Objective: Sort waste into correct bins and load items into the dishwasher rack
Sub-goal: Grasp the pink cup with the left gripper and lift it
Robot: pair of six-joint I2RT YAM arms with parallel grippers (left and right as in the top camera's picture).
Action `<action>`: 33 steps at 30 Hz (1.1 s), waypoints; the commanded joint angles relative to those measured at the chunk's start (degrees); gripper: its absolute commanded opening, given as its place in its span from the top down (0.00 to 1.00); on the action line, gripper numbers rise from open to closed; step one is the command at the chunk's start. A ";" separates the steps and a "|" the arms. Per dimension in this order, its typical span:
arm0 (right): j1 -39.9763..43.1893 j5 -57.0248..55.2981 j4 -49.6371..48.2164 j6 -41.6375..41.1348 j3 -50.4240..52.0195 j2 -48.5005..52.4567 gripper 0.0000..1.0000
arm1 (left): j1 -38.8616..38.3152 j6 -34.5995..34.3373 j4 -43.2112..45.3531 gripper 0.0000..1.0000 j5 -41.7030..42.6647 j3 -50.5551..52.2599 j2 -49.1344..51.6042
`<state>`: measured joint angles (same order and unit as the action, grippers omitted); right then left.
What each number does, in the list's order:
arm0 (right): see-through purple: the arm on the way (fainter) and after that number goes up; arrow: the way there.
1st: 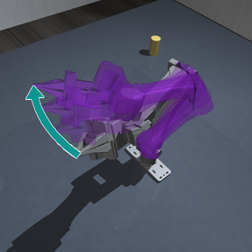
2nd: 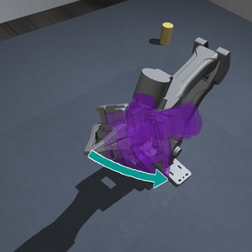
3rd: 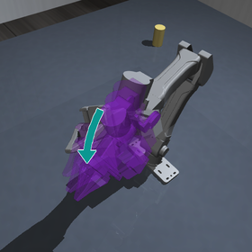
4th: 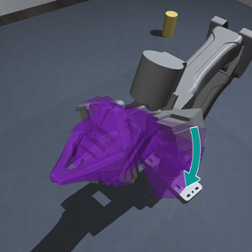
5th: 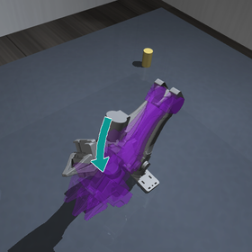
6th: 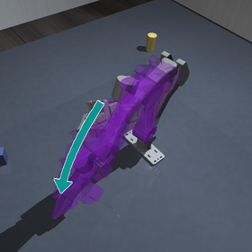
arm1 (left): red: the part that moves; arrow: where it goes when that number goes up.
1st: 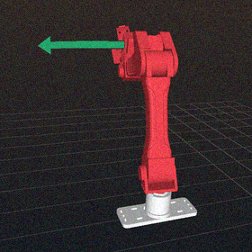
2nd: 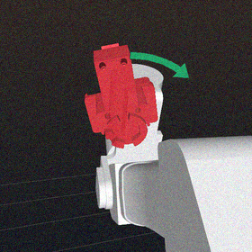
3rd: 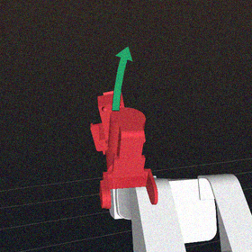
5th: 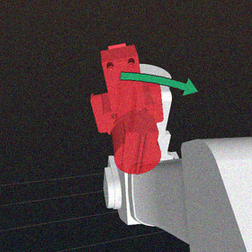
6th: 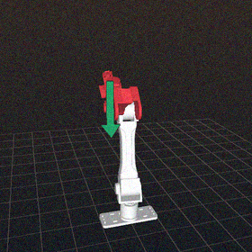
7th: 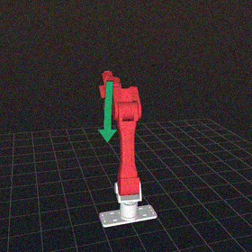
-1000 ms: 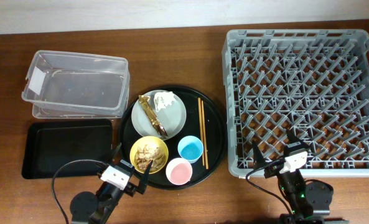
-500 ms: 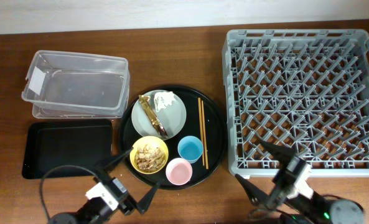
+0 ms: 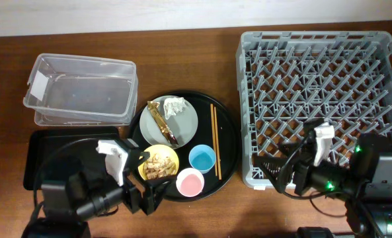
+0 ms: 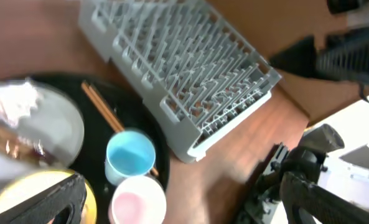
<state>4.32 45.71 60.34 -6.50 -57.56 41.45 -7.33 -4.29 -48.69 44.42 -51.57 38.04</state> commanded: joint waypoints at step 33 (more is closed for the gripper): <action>-1.20 28.02 -8.00 3.78 -0.52 -0.31 0.09 | -23.45 -10.60 4.50 1.00 8.83 -23.91 20.61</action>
<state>4.25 59.64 55.20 -1.65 -57.54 41.28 -37.45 -20.62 -50.43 26.83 -74.83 62.72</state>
